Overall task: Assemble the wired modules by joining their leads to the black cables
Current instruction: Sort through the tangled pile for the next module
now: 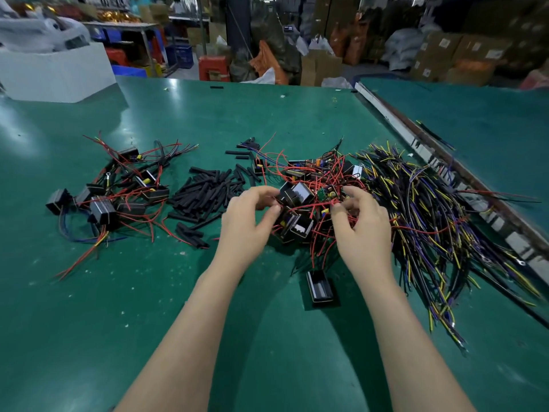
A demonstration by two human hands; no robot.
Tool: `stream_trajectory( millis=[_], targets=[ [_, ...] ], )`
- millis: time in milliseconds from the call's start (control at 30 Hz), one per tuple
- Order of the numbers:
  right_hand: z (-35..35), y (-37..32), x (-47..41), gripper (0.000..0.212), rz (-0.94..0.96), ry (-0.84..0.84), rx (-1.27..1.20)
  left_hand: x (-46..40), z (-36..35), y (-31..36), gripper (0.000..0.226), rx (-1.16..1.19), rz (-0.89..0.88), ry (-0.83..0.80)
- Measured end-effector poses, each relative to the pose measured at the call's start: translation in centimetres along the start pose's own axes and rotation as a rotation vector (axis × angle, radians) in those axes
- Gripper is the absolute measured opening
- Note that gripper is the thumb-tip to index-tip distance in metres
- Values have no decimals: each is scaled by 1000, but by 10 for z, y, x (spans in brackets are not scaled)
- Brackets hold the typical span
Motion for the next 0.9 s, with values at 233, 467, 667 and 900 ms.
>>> stream_trajectory(
  millis=[233,467,667,900],
  targets=[
    [-16,-4,1,25,110,-127,198,5,-14,0,39,-217,0,-176],
    [-28,-7,6,19,257,-213,341,3,19,2,36,511,-27,269],
    [-2,-9,0,19,205,34,50,5,23,7,38,321,-87,281],
    [24,-9,6,9,165,242,-644,10,26,11,44,430,-117,392]
  ],
)
Point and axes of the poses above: each hand's wrist, its own x-axis away from the middle knuckle, its own z-axis out of the back of the hand, y = z × x, the point moved 6 cm from there along -x, towards the middle knuckle, and after that the axes turned 11 degrees about -y, right-handed, at the moved point
